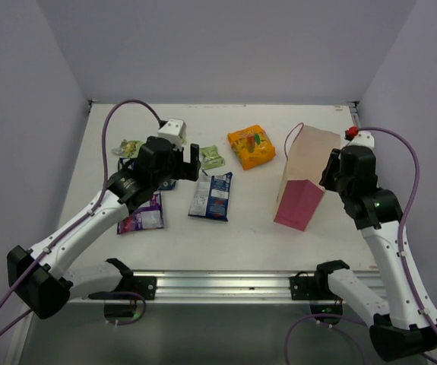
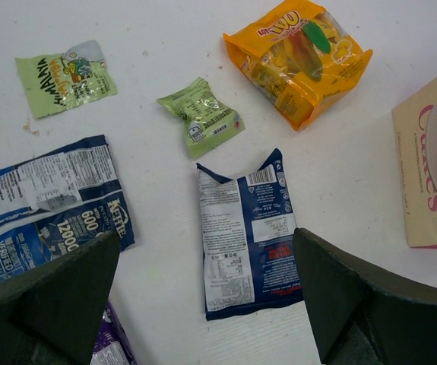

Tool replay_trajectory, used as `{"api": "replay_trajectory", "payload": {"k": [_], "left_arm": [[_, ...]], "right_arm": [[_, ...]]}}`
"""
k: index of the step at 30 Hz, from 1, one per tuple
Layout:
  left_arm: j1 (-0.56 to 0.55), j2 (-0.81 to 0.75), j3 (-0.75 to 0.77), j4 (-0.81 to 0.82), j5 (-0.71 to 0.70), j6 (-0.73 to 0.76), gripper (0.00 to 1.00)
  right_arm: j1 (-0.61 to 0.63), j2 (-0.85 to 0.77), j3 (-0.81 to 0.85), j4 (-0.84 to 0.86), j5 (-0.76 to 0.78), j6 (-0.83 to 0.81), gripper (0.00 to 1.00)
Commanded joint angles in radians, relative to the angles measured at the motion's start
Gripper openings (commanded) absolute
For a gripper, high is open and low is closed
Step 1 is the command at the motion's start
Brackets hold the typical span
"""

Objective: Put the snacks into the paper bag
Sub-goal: Adjust the paper bag at the center of the board.

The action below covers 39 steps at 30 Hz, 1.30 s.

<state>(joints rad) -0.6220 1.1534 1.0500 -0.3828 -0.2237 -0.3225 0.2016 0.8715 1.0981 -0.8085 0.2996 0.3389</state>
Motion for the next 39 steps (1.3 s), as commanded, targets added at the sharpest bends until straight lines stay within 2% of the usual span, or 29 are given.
{"api": "replay_trajectory", "payload": {"k": [1,8,11,17,23,30,39], "left_arm": [[0.007,0.034,0.048,0.044,0.009,-0.012,0.99],[0.007,0.121,0.076,0.119,0.061,0.0,0.98],[0.007,0.17,0.099,0.137,0.086,0.007,0.98],[0.007,0.242,0.119,0.188,0.11,0.0,0.97],[0.007,0.344,0.166,0.208,0.139,-0.039,0.97],[0.007,0.502,0.275,0.239,0.167,-0.079,0.98],[0.007,0.776,0.442,0.351,0.168,-0.073,0.94]], "right_arm": [[-0.002,0.011,0.06,0.017,0.053,-0.026,0.29],[-0.002,0.049,0.051,0.026,0.064,-0.031,0.24],[-0.002,0.066,0.051,0.026,0.064,-0.029,0.19],[-0.001,0.081,0.097,-0.024,0.035,-0.052,0.01],[-0.002,0.087,0.17,-0.084,0.056,-0.098,0.0],[0.005,0.063,0.128,-0.043,0.069,-0.107,0.0],[0.015,0.04,0.117,-0.027,0.101,-0.11,0.0]]}}
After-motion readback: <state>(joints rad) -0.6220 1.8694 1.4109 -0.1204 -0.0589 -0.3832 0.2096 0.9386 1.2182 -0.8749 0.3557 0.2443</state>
